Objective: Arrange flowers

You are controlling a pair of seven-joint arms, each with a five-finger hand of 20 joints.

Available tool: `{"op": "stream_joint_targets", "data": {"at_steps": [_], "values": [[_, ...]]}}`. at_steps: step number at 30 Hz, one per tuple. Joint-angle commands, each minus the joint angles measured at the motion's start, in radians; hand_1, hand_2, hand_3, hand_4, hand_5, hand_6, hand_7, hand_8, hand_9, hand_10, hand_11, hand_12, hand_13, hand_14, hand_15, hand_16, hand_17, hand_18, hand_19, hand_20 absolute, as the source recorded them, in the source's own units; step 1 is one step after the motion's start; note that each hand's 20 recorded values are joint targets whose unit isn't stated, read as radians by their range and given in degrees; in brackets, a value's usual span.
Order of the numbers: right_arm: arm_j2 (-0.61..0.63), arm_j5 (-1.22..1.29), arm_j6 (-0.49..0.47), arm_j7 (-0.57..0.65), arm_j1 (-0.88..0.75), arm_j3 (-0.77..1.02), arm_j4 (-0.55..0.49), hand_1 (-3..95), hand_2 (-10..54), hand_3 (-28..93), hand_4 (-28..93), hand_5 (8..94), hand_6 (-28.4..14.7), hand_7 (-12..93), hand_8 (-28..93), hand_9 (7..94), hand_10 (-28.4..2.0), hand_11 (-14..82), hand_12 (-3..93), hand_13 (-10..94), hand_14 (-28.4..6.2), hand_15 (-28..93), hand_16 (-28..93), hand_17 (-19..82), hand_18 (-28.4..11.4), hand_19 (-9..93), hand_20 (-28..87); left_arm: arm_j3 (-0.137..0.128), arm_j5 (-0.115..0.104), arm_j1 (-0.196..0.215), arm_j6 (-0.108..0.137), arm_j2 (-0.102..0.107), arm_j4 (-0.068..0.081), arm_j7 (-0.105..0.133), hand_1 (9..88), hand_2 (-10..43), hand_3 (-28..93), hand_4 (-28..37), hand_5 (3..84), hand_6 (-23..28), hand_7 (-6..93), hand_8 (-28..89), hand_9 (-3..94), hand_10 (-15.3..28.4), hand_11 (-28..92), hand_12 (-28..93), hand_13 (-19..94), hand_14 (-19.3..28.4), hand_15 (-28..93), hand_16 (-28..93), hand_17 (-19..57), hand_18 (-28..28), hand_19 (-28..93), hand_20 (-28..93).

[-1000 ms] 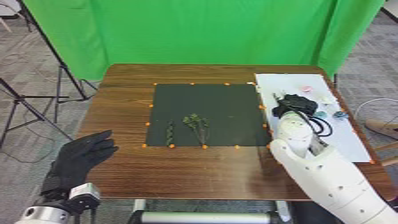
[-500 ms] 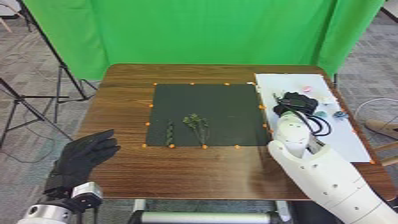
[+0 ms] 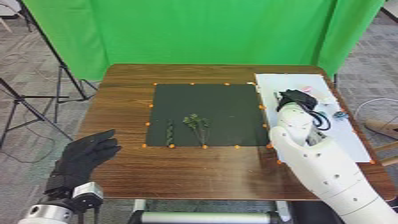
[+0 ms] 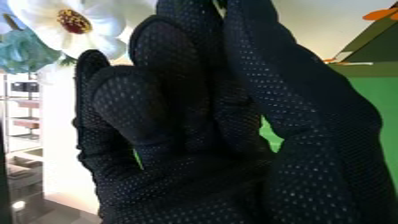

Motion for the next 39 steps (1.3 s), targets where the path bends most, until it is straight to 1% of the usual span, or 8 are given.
{"op": "stream_joint_targets", "data": {"at_steps": [1,16,17,29,31,33,35,39], "values": [[-0.004,0.007,0.047,-0.005,-0.051,-0.026,0.032,54.3,-9.5,73,-28,85.3,-3.2,23,6,80.9,-12.6,45.1,38.1,72,-12.9,75,26,26,-28.1,89,5,-0.002,0.009,0.011,-0.016,-0.017,0.002,-0.008,28.0,7.8,80,-12.2,47.9,15.1,14.3,-9,40.4,23.0,40,10,31,28.4,65,-14,-7.5,22.1,59,26],[0.065,-0.071,0.309,-0.05,-0.022,-0.072,0.002,52.2,-9.5,78,-28,85.1,-3.0,26,14,81.4,-13.0,49.0,38.4,73,-12.5,77,28,27,-27.9,89,10,0.008,-0.029,0.049,0.022,0.026,-0.001,0.053,28.1,7.7,79,-12.2,48.1,15.2,14.2,-8,40.4,23.1,39,10,31,28.4,65,-14,-7.5,22.2,59,26],[0.071,-0.077,0.317,-0.054,-0.017,-0.075,-0.002,52.1,-9.5,78,-28,85.2,-3.0,26,14,81.4,-13.0,49.1,38.4,73,-12.4,77,28,27,-27.9,89,10,0.012,-0.042,0.053,0.031,0.042,-0.001,0.069,28.0,7.8,79,-12.2,48.1,15.2,14.2,-8,40.5,23.1,39,10,31,28.4,65,-14,-7.5,22.2,59,26],[0.097,-0.123,0.389,-0.053,0.021,-0.112,-0.016,51.6,-9.5,80,-28,85.9,-3.4,25,15,81.8,-13.2,49.5,38.0,73,-12.9,77,28,27,-28.2,89,12,0.012,-0.043,0.055,0.032,0.049,-0.002,0.067,28.0,7.6,79,-12.2,48.3,15.3,13.9,-8,40.7,23.3,39,10,31,28.4,65,-14,-7.6,22.4,59,25],[0.096,-0.127,0.323,-0.044,0.027,-0.112,-0.017,49.3,-9.5,79,-26,86.0,-3.7,24,14,81.2,-13.2,48.9,37.3,73,-13.0,77,28,27,-28.3,89,11,0.015,-0.03,0.041,0.02,0.038,0.0,0.051,28.1,7.7,79,-12.3,48.2,15.3,13.9,-8,40.7,23.3,39,10,31,28.4,65,-14,-7.6,22.4,59,25],[0.081,-0.1,0.276,-0.04,0.032,-0.099,-0.008,44.2,-8.7,78,-25,83.3,-4.7,24,11,78.4,-15.3,50.7,31.7,71,-14.2,76,27,26,-28.3,88,10,0.018,-0.03,0.037,0.019,0.038,0.001,0.048,28.1,7.6,79,-12.3,48.2,15.3,13.9,-8,40.7,23.3,39,10,31,28.4,65,-14,-7.7,22.4,59,25],[0.066,-0.077,0.233,-0.021,0.039,-0.093,0.004,34.8,-5.5,79,-24,77.5,-7.4,24,-6,71.1,-19.3,51.3,27.8,64,-17.4,77,24,25,-28.4,87,7,0.021,-0.023,0.029,0.012,0.031,0.004,0.043,28.1,7.6,79,-12.3,48.2,15.3,13.8,-8,40.7,23.4,39,10,31,28.4,65,-14,-7.6,22.4,59,25],[0.046,-0.038,0.147,-0.01,0.023,-0.061,0.011,29.0,-3.8,77,-23,71.0,-13.2,18,-9,61.7,-24.4,51.4,25.9,57,-21.7,79,23,23,-28.4,86,4,0.018,-0.02,0.027,0.01,0.029,0.004,0.041,28.0,7.6,79,-12.3,48.2,15.3,13.8,-8,40.7,23.3,39,10,31,28.4,65,-14,-7.7,22.4,59,25]]}}
